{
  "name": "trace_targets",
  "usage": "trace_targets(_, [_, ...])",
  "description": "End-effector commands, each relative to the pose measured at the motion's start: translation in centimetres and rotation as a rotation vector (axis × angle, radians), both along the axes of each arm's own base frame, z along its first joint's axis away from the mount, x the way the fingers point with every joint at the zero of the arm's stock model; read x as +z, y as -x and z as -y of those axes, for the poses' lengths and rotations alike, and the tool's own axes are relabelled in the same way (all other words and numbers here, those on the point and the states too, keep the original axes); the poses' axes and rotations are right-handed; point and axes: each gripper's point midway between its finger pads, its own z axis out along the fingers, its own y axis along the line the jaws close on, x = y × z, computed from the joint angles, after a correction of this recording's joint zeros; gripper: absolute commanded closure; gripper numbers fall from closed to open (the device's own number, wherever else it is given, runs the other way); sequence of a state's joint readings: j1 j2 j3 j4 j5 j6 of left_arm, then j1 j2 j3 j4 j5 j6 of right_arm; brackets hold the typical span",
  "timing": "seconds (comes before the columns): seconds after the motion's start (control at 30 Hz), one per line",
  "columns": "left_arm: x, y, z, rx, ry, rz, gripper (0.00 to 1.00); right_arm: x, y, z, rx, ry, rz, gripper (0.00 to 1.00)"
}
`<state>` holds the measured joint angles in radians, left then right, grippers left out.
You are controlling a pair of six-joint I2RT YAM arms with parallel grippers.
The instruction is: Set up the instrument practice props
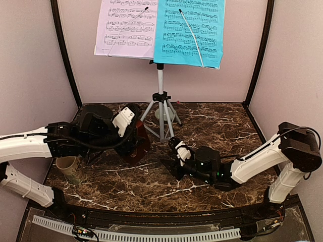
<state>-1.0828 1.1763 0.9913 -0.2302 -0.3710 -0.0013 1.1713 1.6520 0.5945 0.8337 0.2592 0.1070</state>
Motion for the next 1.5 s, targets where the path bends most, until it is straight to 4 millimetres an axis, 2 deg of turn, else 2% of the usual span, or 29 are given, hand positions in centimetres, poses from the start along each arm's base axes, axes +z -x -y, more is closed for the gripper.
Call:
trace_targets(0.0, [4.6, -0.3, -0.9, 0.017, -0.123, 0.124, 0.92, 3.7, -0.3, -1.8, -0.02, -0.039, 0.187, 0.57])
trace_targets(0.13, [6.3, -0.5, -0.8, 0.055, -0.153, 0.109, 0.93, 4.7, -0.5, -2.6, -0.076, 0.004, 0.317, 0.59])
trace_targets(0.3, [7.5, -0.6, -0.3, 0.104, -0.18, 0.074, 0.94, 5.9, -0.4, -3.7, -0.13, 0.028, 0.433, 0.59])
trace_targets(0.47, [8.4, -0.7, -0.1, 0.137, -0.171, 0.044, 0.95, 6.8, -0.5, -4.9, -0.151, 0.033, 0.473, 0.57])
trace_targets(0.67, [9.2, -1.1, -0.5, 0.196, -0.182, 0.02, 0.96, 6.9, -0.9, -6.4, -0.167, 0.046, 0.493, 0.53])
trace_targets(0.93, [9.7, -1.4, -0.9, 0.246, -0.219, 0.001, 0.97, 7.4, -1.2, -8.3, -0.188, 0.059, 0.54, 0.52])
trace_targets(1.17, [9.6, -1.5, -0.8, 0.249, -0.226, 0.005, 0.97, 8.3, -1.7, -8.3, -0.242, 0.057, 0.579, 0.56])
trace_targets(1.47, [9.5, -1.7, -0.2, 0.245, -0.233, 0.001, 0.97, 8.7, -1.4, -8.9, -0.227, 0.026, 0.594, 0.57])
